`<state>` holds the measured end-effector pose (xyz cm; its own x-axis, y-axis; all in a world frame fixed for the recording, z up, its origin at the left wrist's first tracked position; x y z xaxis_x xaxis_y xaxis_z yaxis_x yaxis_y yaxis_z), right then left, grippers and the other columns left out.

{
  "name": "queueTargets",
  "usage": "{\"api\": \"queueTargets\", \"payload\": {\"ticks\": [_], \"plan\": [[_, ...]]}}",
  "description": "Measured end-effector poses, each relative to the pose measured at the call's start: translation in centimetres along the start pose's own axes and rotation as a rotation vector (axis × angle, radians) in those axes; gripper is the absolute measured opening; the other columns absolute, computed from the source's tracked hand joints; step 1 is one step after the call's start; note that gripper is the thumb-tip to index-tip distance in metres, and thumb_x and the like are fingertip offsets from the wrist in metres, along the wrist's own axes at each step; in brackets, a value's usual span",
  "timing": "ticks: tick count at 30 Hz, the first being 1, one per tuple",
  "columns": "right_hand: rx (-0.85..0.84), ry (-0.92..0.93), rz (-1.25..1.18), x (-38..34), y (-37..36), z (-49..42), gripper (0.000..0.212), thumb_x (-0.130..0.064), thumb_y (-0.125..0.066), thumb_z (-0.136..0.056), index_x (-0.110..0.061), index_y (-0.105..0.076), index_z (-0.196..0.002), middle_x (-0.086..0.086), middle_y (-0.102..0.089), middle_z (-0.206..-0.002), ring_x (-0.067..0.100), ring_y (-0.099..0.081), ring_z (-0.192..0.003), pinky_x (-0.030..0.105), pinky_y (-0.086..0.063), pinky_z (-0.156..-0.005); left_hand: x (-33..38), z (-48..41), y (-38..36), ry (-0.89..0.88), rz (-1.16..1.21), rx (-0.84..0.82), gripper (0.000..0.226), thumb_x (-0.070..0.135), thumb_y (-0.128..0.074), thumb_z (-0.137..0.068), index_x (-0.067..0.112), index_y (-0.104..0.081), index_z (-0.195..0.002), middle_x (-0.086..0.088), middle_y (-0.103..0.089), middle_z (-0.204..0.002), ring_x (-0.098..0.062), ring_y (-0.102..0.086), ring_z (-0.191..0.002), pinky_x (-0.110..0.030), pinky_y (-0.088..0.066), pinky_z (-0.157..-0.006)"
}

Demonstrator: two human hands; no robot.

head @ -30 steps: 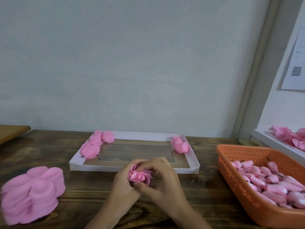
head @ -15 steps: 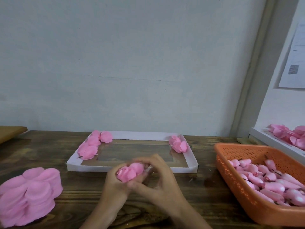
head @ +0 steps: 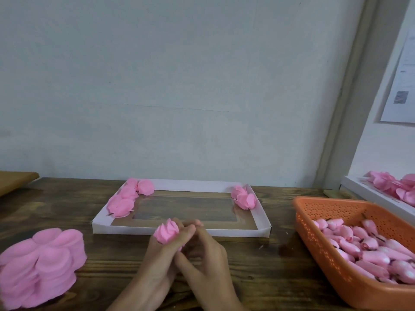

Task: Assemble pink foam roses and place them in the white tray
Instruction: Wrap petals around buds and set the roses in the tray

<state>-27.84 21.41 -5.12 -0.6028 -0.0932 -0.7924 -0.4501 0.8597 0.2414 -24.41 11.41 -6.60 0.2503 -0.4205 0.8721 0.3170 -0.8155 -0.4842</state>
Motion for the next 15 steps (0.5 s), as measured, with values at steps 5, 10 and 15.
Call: {"api": "queueTargets", "payload": {"ticks": [5,10,15], "plan": [[-0.093,-0.163,-0.141,0.4,-0.2,0.1,0.028,-0.032,-0.064,-0.094,-0.036,-0.070,-0.121,-0.008,-0.076,-0.104,0.013,-0.073,-0.099,0.040,-0.060,-0.084,0.5,0.6,-0.8,0.011,-0.096,-0.120,0.070,0.040,-0.087,-0.068,-0.007,-0.065,-0.114,-0.019,-0.071,-0.128,-0.034,-0.068,-0.113,-0.052,-0.046,-0.093],[-0.191,-0.474,-0.297,1.0,-1.4,0.5,0.025,-0.046,-0.059,-0.098,-0.038,-0.072,-0.117,-0.012,-0.070,-0.086,0.001,-0.067,-0.081,0.020,-0.052,-0.069,1.2,0.8,-0.8,-0.017,-0.165,-0.120,0.052,0.048,-0.083,-0.065,0.006,-0.078,-0.095,-0.026,-0.071,-0.119,-0.034,-0.057,-0.084,-0.025,-0.040,-0.052],[-0.212,-0.627,-0.326,1.2,-2.7,0.3,0.029,-0.047,-0.044,-0.091,-0.026,-0.064,-0.089,-0.002,-0.057,-0.076,0.012,-0.056,-0.066,0.024,-0.042,-0.051,0.8,0.5,-0.5,-0.033,-0.190,-0.002,0.056,0.050,-0.085,-0.063,0.002,-0.070,-0.086,-0.018,-0.077,-0.112,-0.024,-0.075,-0.085,-0.028,-0.051,-0.049]]}}
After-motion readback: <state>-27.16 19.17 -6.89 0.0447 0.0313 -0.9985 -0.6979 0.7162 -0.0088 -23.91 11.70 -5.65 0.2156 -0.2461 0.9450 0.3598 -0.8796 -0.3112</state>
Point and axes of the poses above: each hand's wrist, its own z-axis away from the middle knuckle, its own y-axis out of the back of the hand, x = y × z, the point moved 6 cm from there along -z, towards the middle knuckle
